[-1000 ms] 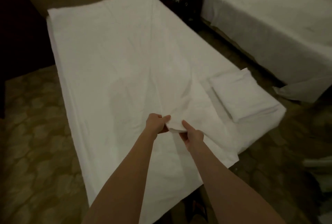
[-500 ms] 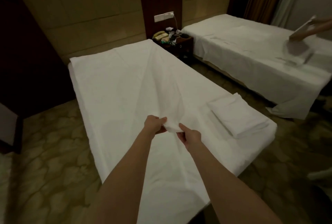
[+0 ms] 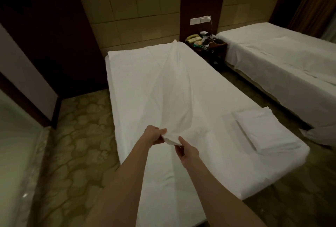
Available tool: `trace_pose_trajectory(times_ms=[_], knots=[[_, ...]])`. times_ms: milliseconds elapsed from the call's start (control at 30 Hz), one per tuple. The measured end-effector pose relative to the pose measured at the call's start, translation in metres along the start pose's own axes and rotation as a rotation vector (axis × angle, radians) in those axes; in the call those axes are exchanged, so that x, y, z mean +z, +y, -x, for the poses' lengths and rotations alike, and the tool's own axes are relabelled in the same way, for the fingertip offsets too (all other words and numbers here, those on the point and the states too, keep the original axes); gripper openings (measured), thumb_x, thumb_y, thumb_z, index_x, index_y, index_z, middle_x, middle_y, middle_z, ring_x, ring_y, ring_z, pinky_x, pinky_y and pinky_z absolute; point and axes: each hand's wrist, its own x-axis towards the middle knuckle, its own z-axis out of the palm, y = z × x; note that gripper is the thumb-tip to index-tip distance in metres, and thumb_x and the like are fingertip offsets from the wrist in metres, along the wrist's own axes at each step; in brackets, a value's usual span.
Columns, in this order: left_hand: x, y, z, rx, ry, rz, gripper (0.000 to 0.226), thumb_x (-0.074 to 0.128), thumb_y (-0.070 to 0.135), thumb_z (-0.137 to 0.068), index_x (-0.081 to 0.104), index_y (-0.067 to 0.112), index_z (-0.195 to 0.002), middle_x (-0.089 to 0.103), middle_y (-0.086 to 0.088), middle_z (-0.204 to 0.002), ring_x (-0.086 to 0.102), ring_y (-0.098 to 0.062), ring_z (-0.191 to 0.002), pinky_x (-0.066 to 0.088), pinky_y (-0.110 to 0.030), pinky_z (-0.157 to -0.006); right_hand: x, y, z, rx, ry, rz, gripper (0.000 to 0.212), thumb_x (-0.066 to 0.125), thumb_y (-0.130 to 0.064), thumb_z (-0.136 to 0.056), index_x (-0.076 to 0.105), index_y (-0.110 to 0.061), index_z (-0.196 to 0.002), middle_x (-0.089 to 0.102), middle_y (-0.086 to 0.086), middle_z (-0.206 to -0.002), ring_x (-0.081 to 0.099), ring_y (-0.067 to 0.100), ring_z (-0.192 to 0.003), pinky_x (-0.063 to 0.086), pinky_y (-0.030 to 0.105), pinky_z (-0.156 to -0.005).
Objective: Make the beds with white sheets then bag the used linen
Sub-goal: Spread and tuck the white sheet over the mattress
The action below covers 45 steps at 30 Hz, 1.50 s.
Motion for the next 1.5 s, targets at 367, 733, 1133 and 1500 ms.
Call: trace_pose_trajectory(times_ms=[367, 733, 1133, 1500], knots=[[-0.062, -0.015, 0.001, 0.042, -0.182, 0.000, 0.022, 0.061, 0.006, -0.093, 0.059, -0.016, -0.099, 0.063, -0.022, -0.097, 0.063, -0.026, -0.079, 0.057, -0.020, -0.055, 0.024, 0.061, 0.022, -0.167, 0.083, -0.052, 0.017, 0.072, 0.000, -0.082, 0.056, 0.005, -0.079, 0.060, 0.016, -0.079, 0.059, 0.022, -0.069, 0.053, 0.021, -0.042], [-0.136, -0.047, 0.021, 0.049, -0.213, 0.040, 0.029, 0.061, 0.004, -0.092, 0.057, -0.018, -0.110, 0.062, -0.025, -0.106, 0.064, -0.026, -0.080, 0.058, -0.022, -0.057, 0.038, 0.133, 0.045, -0.179, 0.098, 0.001, 0.026, 0.075, -0.005, -0.081, 0.051, -0.002, -0.071, 0.056, 0.013, -0.070, 0.058, 0.019, -0.063, 0.054, 0.020, -0.050], [-0.154, -0.140, 0.034, -0.089, -0.022, -0.058, 0.023, 0.064, 0.009, -0.092, 0.060, -0.010, -0.104, 0.064, -0.026, -0.112, 0.065, -0.031, -0.088, 0.059, -0.028, -0.061, -0.003, 0.189, 0.042, -0.048, 0.112, 0.146, 0.021, 0.071, -0.001, -0.083, 0.051, 0.003, -0.087, 0.060, 0.019, -0.089, 0.062, 0.024, -0.073, 0.054, 0.021, -0.047], [-0.143, -0.234, -0.015, -0.206, 0.059, -0.094, 0.021, 0.061, 0.011, -0.094, 0.061, -0.006, -0.107, 0.065, -0.020, -0.108, 0.064, -0.022, -0.080, 0.056, -0.022, -0.056, -0.064, 0.251, -0.042, 0.153, 0.148, 0.069, 0.018, 0.066, 0.001, -0.087, 0.057, 0.003, -0.102, 0.062, 0.015, -0.093, 0.062, 0.025, -0.080, 0.057, 0.024, -0.051]])
